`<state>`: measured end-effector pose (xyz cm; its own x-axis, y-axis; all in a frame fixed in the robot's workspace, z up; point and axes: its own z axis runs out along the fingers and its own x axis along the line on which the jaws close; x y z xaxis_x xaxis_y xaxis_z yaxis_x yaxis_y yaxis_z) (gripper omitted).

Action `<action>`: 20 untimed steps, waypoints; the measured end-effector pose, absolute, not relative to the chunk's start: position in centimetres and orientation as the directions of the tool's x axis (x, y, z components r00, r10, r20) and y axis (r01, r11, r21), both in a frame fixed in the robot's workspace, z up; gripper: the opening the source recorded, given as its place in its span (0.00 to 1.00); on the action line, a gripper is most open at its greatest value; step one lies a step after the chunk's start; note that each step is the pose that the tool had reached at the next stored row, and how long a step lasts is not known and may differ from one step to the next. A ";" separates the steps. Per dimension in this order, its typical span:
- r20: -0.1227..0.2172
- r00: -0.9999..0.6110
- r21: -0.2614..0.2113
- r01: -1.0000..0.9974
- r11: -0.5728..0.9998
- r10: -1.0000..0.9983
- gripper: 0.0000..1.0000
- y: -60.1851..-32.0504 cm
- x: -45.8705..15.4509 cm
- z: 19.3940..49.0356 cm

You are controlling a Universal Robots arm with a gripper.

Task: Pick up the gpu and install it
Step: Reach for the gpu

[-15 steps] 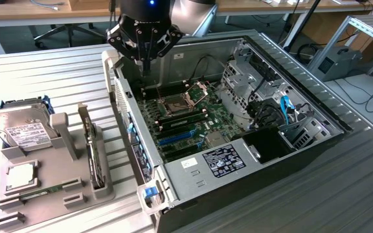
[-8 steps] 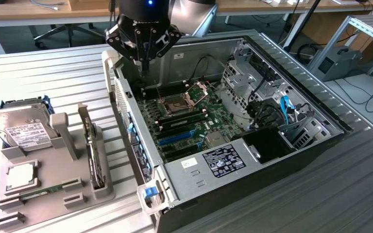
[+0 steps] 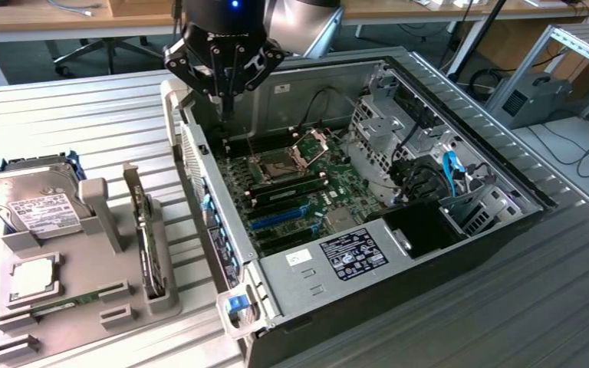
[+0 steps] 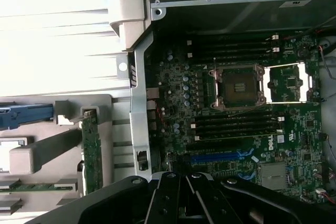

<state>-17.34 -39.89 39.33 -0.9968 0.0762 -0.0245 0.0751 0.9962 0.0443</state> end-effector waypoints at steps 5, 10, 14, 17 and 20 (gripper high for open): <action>-0.024 -0.997 0.044 0.075 0.996 0.076 0.11 -39.9 -17.5 39.3; -0.024 -0.997 0.044 0.075 0.996 0.076 0.11 -39.9 -17.6 39.3; -0.025 -0.997 0.044 0.075 0.996 0.076 0.11 -39.9 -17.7 39.3; -0.024 -0.997 0.044 0.075 0.996 0.076 0.11 -39.9 -17.8 39.3; -0.025 -0.997 0.044 0.075 0.996 0.076 0.11 -39.9 -18.0 39.3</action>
<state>-17.96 -39.89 39.33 -0.9968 0.0762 -0.0245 0.0750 0.9962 0.0443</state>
